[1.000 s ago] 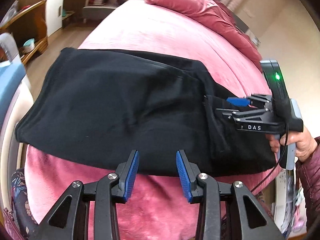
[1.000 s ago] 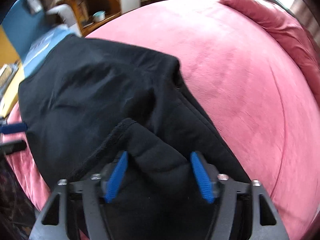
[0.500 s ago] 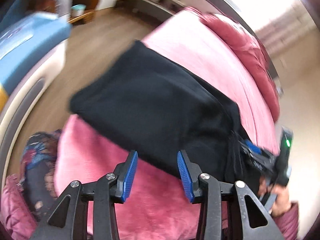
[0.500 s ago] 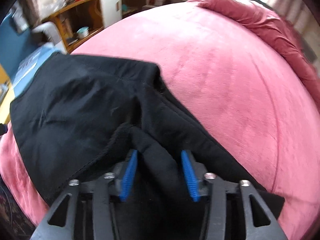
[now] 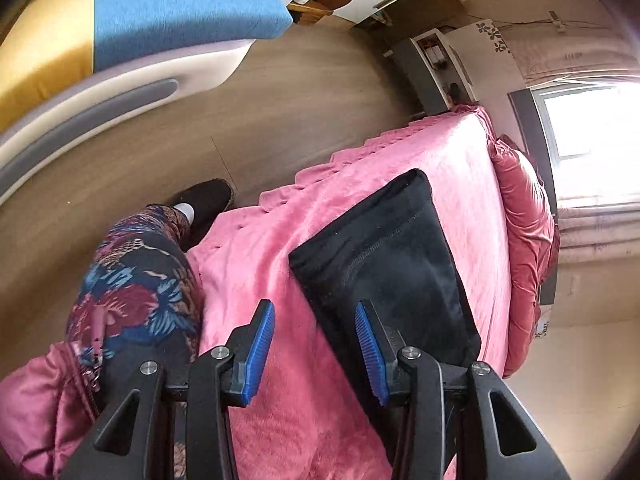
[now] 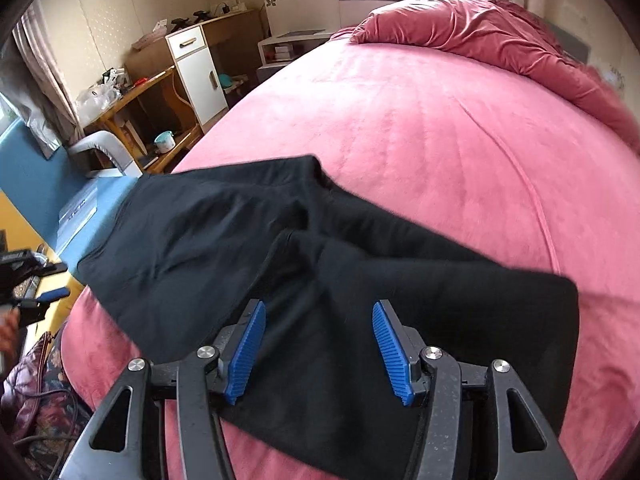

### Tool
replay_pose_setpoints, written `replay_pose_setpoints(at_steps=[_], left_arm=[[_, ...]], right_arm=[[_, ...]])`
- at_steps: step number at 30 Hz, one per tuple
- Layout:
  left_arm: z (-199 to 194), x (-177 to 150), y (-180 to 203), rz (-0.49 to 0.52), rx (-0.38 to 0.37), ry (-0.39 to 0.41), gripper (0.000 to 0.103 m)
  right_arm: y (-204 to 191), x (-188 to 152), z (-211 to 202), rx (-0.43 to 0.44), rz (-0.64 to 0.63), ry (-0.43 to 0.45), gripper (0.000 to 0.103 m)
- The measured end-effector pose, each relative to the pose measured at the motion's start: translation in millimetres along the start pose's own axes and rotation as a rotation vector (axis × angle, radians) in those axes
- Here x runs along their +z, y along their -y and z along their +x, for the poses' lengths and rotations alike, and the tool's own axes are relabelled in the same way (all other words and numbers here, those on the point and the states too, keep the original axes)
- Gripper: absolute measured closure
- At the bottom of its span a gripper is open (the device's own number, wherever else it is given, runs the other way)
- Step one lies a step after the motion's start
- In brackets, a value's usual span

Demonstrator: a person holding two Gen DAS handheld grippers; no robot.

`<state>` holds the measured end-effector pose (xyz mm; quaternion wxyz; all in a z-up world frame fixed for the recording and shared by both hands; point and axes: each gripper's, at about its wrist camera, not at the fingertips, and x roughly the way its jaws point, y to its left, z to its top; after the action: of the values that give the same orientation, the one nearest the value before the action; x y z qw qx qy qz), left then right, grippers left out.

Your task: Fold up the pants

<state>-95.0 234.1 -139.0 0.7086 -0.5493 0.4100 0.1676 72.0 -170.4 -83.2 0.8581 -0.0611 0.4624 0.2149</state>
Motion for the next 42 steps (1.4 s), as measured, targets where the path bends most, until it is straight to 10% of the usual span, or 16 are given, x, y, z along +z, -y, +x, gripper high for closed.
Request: replay_pose_setpoints(at_steps=[24, 35, 42], left_arm=[[50.0, 17.2, 2.0, -0.024, -0.035, -0.030, 0.072], [30.6, 8.0, 40.6, 0.143, -0.084, 0.042, 0.080], [13.0, -34.4, 121.4, 0.544, -0.206, 0.057, 0.087]], right_arm=[[22.1, -40.2, 24.9, -0.014, 0.203, -0.049, 0.032], [21.3, -44.9, 23.2, -0.018, 0.197, -0.030, 0.030], [22.7, -38.8, 13.3, 0.002, 0.221, -0.030, 0.031]])
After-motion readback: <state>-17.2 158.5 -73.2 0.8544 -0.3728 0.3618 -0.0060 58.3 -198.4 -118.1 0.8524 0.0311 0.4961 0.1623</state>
